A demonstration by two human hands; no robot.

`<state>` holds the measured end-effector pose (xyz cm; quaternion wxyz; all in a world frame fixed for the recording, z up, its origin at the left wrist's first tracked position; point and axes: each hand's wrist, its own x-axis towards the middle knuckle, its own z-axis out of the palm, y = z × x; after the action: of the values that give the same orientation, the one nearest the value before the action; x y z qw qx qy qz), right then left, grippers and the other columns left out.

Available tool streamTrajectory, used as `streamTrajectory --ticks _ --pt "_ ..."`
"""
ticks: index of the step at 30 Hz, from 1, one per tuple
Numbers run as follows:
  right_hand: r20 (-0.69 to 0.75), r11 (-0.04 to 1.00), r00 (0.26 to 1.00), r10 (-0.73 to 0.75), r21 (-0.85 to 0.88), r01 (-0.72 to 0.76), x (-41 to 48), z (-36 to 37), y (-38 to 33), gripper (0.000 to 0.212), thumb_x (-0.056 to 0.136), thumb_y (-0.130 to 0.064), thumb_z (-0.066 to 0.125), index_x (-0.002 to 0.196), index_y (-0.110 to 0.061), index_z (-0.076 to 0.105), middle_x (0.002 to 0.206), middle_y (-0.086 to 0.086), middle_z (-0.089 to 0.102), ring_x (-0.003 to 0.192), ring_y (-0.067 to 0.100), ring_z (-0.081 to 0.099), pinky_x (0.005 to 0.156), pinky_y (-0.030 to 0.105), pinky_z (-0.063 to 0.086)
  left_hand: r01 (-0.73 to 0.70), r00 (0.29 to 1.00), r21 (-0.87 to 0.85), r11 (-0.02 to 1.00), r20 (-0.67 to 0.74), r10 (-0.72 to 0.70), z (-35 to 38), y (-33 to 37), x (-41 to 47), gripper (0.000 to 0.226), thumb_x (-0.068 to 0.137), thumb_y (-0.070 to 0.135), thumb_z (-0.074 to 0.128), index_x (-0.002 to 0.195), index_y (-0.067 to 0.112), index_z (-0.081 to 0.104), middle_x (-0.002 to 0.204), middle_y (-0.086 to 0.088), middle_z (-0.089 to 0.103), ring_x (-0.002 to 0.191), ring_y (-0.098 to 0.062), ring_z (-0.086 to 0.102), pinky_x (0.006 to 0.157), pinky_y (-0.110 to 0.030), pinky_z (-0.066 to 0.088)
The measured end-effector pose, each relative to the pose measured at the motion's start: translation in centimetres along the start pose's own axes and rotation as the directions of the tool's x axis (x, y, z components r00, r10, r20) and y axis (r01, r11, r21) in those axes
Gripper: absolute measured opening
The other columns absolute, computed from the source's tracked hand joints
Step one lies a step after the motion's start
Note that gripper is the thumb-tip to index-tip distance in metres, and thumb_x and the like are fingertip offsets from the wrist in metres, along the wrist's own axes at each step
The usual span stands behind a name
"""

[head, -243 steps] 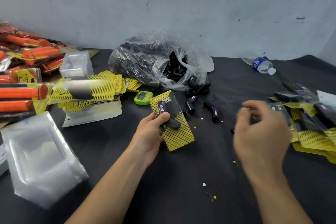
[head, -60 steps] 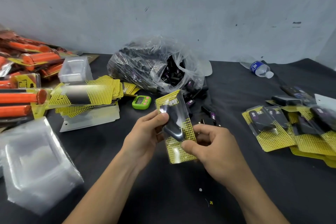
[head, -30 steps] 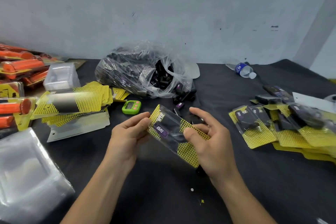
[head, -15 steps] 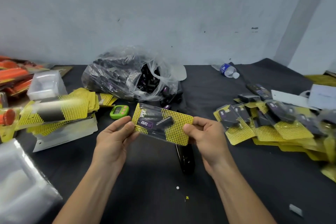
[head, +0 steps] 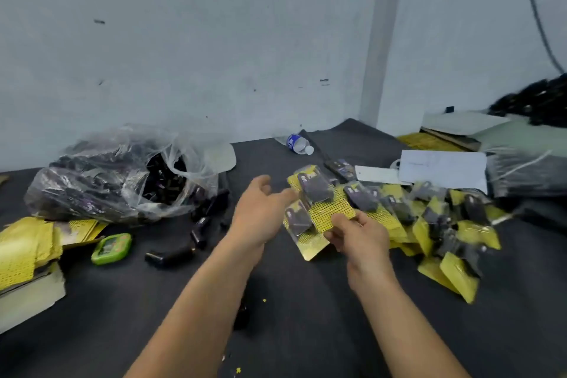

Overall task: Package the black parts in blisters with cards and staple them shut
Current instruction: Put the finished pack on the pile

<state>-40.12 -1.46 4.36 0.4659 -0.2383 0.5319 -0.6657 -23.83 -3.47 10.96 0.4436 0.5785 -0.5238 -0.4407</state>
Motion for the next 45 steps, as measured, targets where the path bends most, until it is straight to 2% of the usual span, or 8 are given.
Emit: streamTrajectory --ticks 2,6,14,21,29,33,37,45 --pt "-0.005 0.996 0.999 0.054 -0.069 -0.054 0.9 -0.9 0.0 0.007 0.089 -0.009 0.076 0.087 -0.005 0.071 0.085 0.018 0.073 0.069 0.02 0.074 0.059 0.025 0.059 0.012 0.986 0.216 0.976 0.161 -0.047 3.7 -0.5 0.8 0.069 0.088 0.032 0.071 0.151 0.019 0.046 0.125 0.007 0.062 0.098 -0.004 0.059 0.076 -0.025 0.046" --pt "0.005 0.963 0.976 0.219 -0.159 -0.216 1.0 -2.5 2.4 0.008 0.084 -0.009 0.074 0.082 -0.003 0.079 0.085 0.015 0.079 0.082 0.026 0.078 0.063 0.033 0.061 -0.157 0.949 0.689 0.708 0.303 -0.084 7.6 -2.8 1.2 0.019 0.088 0.02 0.049 0.099 0.013 0.064 0.104 -0.007 0.069 0.097 -0.028 0.066 0.076 -0.035 0.052" --pt "0.177 0.959 0.98 0.09 -0.281 -0.038 -3.3 -1.1 3.4 0.021 0.089 0.003 0.062 0.084 -0.007 0.08 0.077 0.013 0.077 0.064 0.021 0.073 0.062 0.028 0.057 -0.143 0.99 0.61 0.779 0.099 0.105 3.9 -1.2 -0.9 0.037 0.085 0.004 0.054 0.107 0.024 0.075 0.109 -0.001 0.074 0.103 -0.03 0.068 0.089 -0.037 0.057" --pt "0.572 0.896 0.819 -0.043 -0.341 0.284 -7.8 9.7 0.5 0.021 0.077 -0.009 0.06 0.076 -0.019 0.079 0.069 0.008 0.075 0.064 0.027 0.07 0.066 0.042 0.057 -0.068 0.954 0.578 0.813 -0.2 0.222 -7.7 1.6 -2.0 0.019 0.077 0.018 0.079 0.063 0.027 0.072 0.071 0.002 0.074 0.076 -0.015 0.073 0.072 -0.029 0.059" --pt "0.869 0.536 0.486 0.09 -0.454 0.712 -13.7 25.0 2.2 0.023 0.077 -0.021 0.067 0.094 -0.025 0.082 0.087 -0.006 0.078 0.088 0.013 0.068 0.069 0.021 0.047 0.329 0.846 0.843 0.426 -0.463 0.264 -23.8 0.5 -2.6 0.024 0.081 0.024 0.065 0.102 0.021 0.075 0.107 -0.008 0.074 0.102 -0.033 0.07 0.074 -0.035 0.045" --pt "0.913 0.433 0.402 0.072 -0.392 0.812 -15.5 30.7 3.6 0.059 0.088 -0.015 0.065 0.145 -0.025 0.057 0.145 0.0 0.062 0.132 0.02 0.056 0.103 0.026 0.042 0.428 0.819 0.789 0.44 -0.545 0.18 -31.4 -1.1 -3.9 0.039 0.082 0.015 0.062 0.12 0.018 0.071 0.119 -0.009 0.071 0.11 -0.03 0.066 0.081 -0.036 0.051" --pt "0.946 0.274 0.216 0.243 -0.281 0.92 -16.7 35.1 5.6 0.076 0.088 -0.028 0.073 0.156 -0.024 0.04 0.156 0.002 0.045 0.138 0.026 0.047 0.107 0.032 0.04 0.44 0.879 0.772 0.458 -0.475 -0.043 -37.2 -2.5 -4.7 0.062 0.09 0.019 0.066 0.15 0.019 0.051 0.145 -0.009 0.059 0.121 -0.028 0.061 0.095 -0.037 0.054" --pt "0.948 0.05 0.237 0.214 -0.253 0.966 -17.2 36.9 10.1 0.06 0.086 -0.022 0.075 0.142 -0.029 0.053 0.139 0.003 0.062 0.123 0.028 0.059 0.097 0.042 0.054 0.304 0.941 0.92 0.248 -0.25 -0.227 -40.2 -5.2 -5.0 0.079 0.078 0.034 0.087 0.148 0.03 0.053 0.134 -0.001 0.062 0.115 -0.025 0.059 0.087 -0.033 0.052"
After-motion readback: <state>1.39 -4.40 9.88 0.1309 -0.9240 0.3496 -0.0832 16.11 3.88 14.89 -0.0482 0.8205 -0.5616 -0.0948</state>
